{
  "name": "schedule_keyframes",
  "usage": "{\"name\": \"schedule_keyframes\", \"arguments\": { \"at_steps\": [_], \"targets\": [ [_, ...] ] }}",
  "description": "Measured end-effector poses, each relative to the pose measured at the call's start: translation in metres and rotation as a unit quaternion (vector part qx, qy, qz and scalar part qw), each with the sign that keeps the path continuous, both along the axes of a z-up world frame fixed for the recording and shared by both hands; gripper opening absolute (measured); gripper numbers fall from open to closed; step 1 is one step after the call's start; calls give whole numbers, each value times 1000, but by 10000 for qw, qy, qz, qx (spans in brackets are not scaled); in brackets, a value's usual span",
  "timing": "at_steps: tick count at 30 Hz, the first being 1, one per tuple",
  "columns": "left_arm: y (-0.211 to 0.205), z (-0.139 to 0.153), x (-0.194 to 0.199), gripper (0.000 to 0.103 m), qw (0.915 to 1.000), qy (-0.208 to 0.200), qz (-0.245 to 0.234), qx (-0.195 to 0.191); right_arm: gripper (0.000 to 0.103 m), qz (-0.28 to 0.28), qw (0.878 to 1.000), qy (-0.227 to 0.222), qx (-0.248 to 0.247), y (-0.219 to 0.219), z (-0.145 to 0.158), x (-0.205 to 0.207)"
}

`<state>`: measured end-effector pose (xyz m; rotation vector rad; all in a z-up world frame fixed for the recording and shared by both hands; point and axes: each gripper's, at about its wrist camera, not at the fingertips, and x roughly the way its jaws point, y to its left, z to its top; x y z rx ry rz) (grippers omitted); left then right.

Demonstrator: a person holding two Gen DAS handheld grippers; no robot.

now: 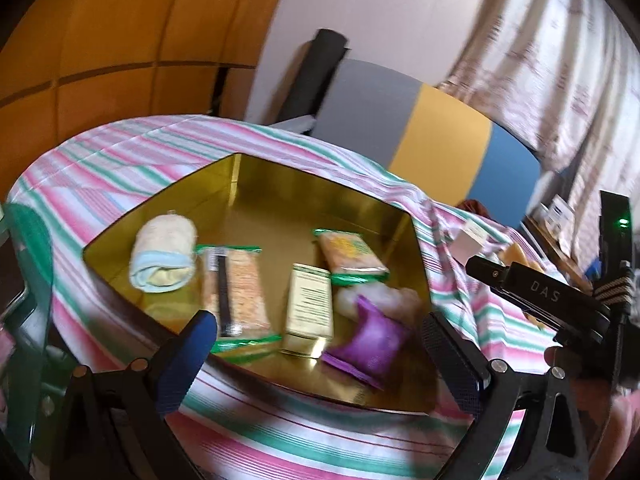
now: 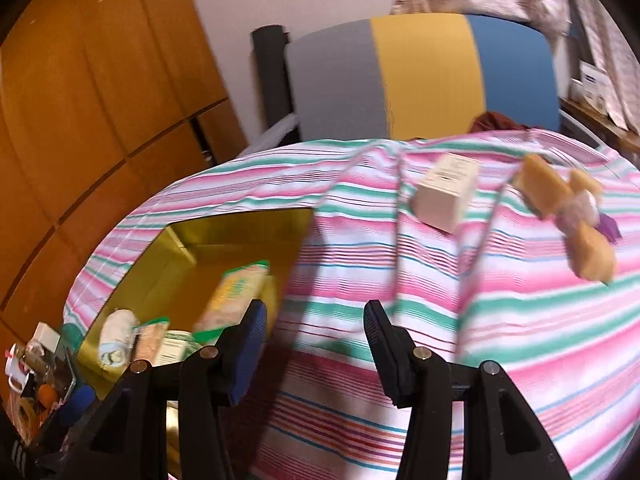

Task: Organize objects
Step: 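Move both grippers back toward the sponge blocks and white box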

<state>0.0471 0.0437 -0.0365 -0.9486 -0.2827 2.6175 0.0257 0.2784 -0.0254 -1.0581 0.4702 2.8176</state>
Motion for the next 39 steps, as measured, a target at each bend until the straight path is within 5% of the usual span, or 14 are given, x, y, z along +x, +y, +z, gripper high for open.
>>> {"name": "schedule_keyframes", "arguments": {
  "at_steps": [13, 22, 26, 39],
  "targets": [
    [60, 1, 35, 103, 9893, 184, -1370, -461, 52, -877, 9948, -509, -44, 78, -47, 59],
    [94, -2, 53, 103, 9768, 172, -2007, -728, 62, -1770, 9827, -524, -127, 141, -58, 98],
    [106, -3, 56, 103, 9734, 116, -2145, -801, 77, -2069, 9770, -516, -52, 162, -59, 105],
    [133, -2, 54, 103, 9708, -5, -2213, -924, 87, -2398, 9697, -259, 380, 247, -42, 40]
  ]
}}
